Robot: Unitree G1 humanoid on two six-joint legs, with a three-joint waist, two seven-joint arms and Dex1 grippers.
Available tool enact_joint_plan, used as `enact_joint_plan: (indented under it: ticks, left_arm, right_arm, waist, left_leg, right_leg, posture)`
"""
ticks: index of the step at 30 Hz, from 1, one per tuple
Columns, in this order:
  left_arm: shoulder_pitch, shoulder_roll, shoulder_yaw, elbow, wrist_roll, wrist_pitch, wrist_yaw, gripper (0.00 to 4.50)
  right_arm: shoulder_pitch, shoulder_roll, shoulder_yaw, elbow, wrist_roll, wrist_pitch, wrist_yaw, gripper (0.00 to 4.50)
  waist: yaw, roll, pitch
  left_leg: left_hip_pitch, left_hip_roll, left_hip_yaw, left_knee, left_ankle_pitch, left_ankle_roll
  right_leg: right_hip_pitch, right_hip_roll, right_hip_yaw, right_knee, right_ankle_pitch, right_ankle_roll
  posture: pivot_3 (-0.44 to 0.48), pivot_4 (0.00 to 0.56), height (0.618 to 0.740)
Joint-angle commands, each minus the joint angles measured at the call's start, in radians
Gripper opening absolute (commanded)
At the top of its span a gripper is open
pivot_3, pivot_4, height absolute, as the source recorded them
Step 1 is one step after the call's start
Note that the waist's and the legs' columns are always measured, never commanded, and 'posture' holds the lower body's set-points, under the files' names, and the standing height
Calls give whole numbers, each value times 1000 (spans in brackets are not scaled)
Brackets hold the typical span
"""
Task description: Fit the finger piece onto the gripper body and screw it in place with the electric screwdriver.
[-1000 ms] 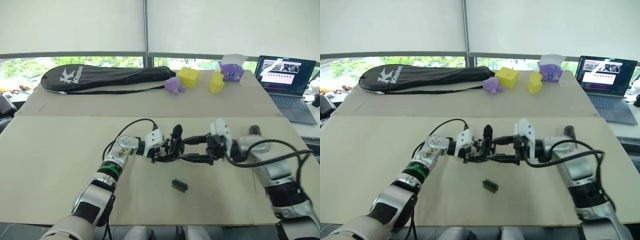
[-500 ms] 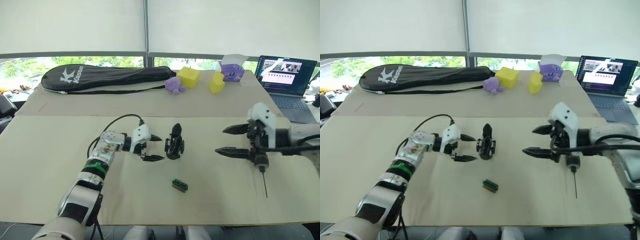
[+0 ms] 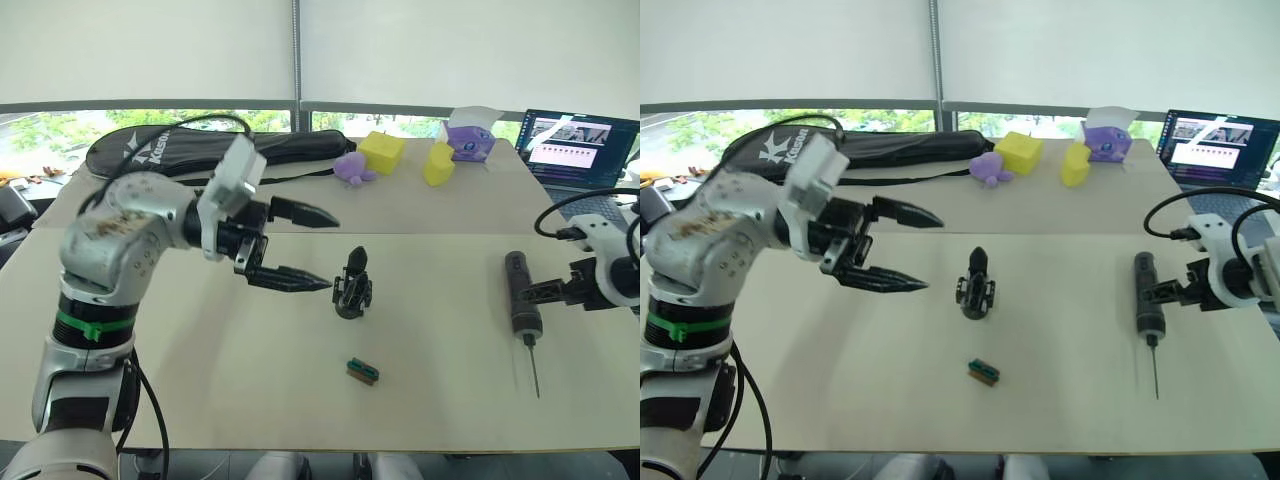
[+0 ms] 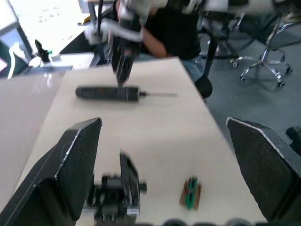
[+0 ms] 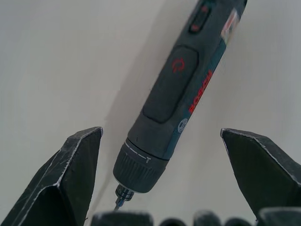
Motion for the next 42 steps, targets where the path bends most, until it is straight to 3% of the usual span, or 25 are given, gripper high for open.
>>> enact_joint_plan:
  ticks: [1, 7, 12, 16, 20, 28, 30, 35, 42]
  left_arm:
    - [-31, 18, 27, -52, -65, 42, 25, 4500]
    - [-30, 28, 16, -78, -81, 37, 42, 4500]
    - [-32, 25, 4, -62, -66, 28, 60, 4500]
    - [-16, 38, -5, -65, -66, 28, 52, 4500]
    - [6, 26, -10, -90, -82, 41, 70, 4500]
    - [23, 32, -28, -115, -61, -6, 60, 4500]
    - [32, 37, -30, -123, -57, -14, 56, 4500]
    - [56, 47, -30, -143, -61, -26, 54, 4500]
    - [61, 55, -36, -148, -56, -46, 51, 4500]
  right_arm:
    - [-50, 36, 23, 76, -36, 27, -4, 4464]
    - [-65, 108, 80, 210, -102, -88, 16, 4464]
    - [-91, 151, 101, 376, -198, -354, 84, 2959]
    - [-115, 81, 181, 306, -264, -491, 314, 1698]
    - [-96, 36, 207, 185, -314, -678, 461, 1699]
    - [39, 40, 201, 92, -419, -849, 436, 1699]
    - [33, 43, 194, 100, -431, -852, 453, 2714]
    - [-25, 10, 206, 125, -489, -866, 552, 4375]
    - [12, -9, 208, 136, -548, -907, 604, 4448]
  waist:
    - [-10, 0, 0]
    - [-13, 1, 1]
    - [-14, 1, 2]
    - [-18, 6, 7]
    - [-19, 13, 15]
    - [-16, 13, 16]
    - [-15, 13, 16]
    - [-17, 13, 16]
    - [-14, 13, 16]
  left_leg:
    - [0, 0, 0, 0, 0, 0]
    - [1, 0, 0, 0, 1, -2]
    - [2, -1, 0, 1, 1, -2]
    - [2, -1, 0, 0, 2, -4]
    - [2, -1, 0, 0, 3, -5]
    - [2, -1, -1, 0, 3, -7]
    - [2, -1, -1, 1, 3, -7]
    - [2, -1, -1, 0, 4, -7]
    - [2, -1, -1, 1, 4, -7]
  right_leg:
    - [0, 0, 0, 1, 0, 0]
    - [0, 0, 0, 2, 0, 0]
    - [2, 1, 0, 1, 0, 0]
    - [1, 1, 0, 1, 0, 0]
    - [0, 1, 0, 2, 0, 0]
    - [0, 1, -1, 3, 0, 0]
    - [1, 1, -1, 3, 0, 0]
    - [0, 1, -1, 3, 0, 0]
    - [1, 1, -1, 3, 0, 0]
  posture:
    - [0, 150, 740]
    - [0, 150, 740]
    - [0, 150, 740]
    - [0, 150, 740]
    - [0, 150, 740]
    - [0, 150, 740]
    - [0, 150, 740]
    - [0, 150, 740]
    - [0, 150, 740]
